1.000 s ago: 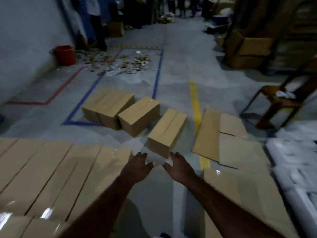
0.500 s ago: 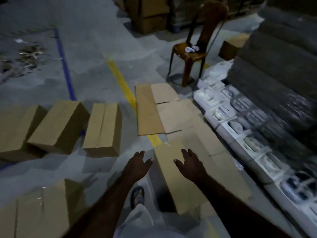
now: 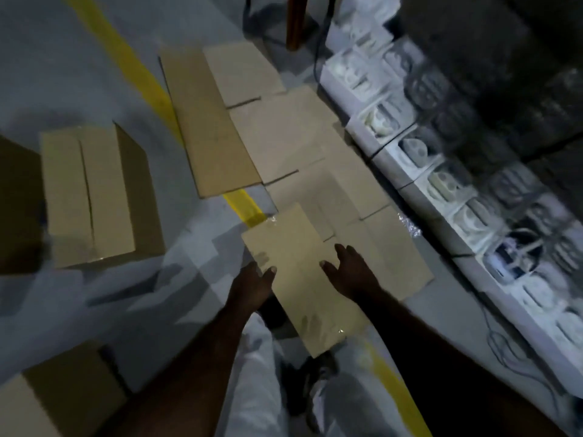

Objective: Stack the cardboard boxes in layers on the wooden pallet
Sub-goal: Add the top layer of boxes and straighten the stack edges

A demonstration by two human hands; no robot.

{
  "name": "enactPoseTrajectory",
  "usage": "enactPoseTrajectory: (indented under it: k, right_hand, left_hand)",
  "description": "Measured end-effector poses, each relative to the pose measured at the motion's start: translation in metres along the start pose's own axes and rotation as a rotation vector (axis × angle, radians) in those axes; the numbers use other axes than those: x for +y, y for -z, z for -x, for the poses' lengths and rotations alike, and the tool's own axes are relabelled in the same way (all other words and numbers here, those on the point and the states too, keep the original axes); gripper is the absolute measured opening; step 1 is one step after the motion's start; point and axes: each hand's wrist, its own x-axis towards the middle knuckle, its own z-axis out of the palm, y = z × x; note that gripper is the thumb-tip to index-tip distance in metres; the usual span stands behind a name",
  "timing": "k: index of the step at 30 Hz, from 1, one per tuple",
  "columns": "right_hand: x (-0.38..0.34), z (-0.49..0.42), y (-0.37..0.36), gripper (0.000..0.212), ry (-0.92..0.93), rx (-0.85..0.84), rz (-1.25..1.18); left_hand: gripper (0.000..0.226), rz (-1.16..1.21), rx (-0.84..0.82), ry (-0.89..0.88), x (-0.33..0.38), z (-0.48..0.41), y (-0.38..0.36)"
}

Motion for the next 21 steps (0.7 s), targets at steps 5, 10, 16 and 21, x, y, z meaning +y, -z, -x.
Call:
enactPoseTrajectory:
  k: [5,10,16,21]
  right_hand:
    - [0.037,-0.097,-0.039,0.075,-0.09,-0.1,-0.013]
    - [0.092,-0.204,-0.112,0.066,-0.114,-0.161,-0.028]
    - [0.144,-0.263,-0.183,0.094,-0.114,-0.249,-0.15]
    - [0.132,-0.243,-0.179,0.111,-0.038,-0.201,-0.104]
  left_hand:
    - [0.074,0.028,0.026,0.165,-0.023,-0.092,-0.056]
    - [0.115,0.17,0.121,0.405,-0.129,-0.235,-0.176]
    - [0.097,0.427,0.2,0.452,-0.112,-0.245,-0.232]
    - [0.125,0.537,0.281,0.42,-0.119,-0.251,-0.258]
